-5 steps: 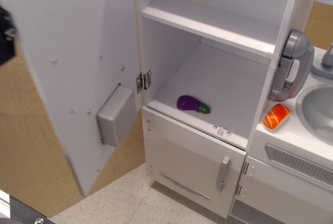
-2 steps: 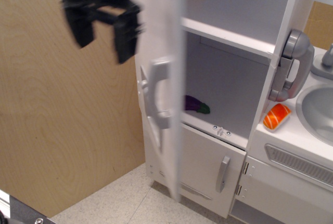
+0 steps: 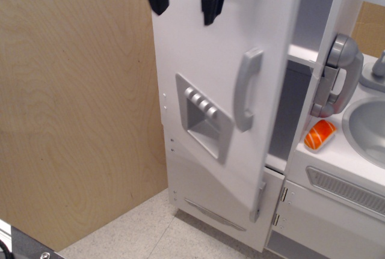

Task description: Close fridge

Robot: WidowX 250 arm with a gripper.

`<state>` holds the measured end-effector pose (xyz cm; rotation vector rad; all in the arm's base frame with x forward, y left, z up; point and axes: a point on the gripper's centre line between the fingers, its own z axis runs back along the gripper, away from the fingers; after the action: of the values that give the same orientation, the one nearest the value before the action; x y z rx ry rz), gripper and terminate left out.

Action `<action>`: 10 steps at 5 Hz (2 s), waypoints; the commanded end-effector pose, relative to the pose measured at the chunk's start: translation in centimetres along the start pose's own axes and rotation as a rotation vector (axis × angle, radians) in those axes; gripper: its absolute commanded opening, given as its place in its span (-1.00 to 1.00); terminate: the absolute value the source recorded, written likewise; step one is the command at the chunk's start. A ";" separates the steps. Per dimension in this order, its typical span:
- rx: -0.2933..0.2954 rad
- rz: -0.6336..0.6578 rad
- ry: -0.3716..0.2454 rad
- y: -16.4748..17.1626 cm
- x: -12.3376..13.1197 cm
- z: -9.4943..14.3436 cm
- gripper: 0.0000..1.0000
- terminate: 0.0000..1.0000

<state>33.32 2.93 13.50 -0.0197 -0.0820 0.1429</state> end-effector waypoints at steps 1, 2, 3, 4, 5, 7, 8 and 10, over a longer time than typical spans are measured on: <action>0.081 0.129 -0.102 2.7 4.7 -0.7 1.00 -1.00; 0.095 0.136 -0.181 2.7 6.4 -1.0 1.00 -1.00; 0.077 0.158 -0.193 2.5 7.6 -1.3 1.00 -1.00; 0.063 0.189 -0.211 2.7 8.4 -1.3 1.00 -1.00; 0.056 0.200 -0.248 2.6 9.0 -1.1 1.00 -1.00; 0.073 0.232 -0.260 3.2 8.5 -0.5 1.00 -1.00; 0.051 0.213 -0.177 4.3 4.8 0.2 1.00 -1.00; 0.046 0.092 -0.089 5.5 -1.9 0.4 1.00 -1.00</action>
<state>30.55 7.02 11.23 0.0200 -0.1062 0.2486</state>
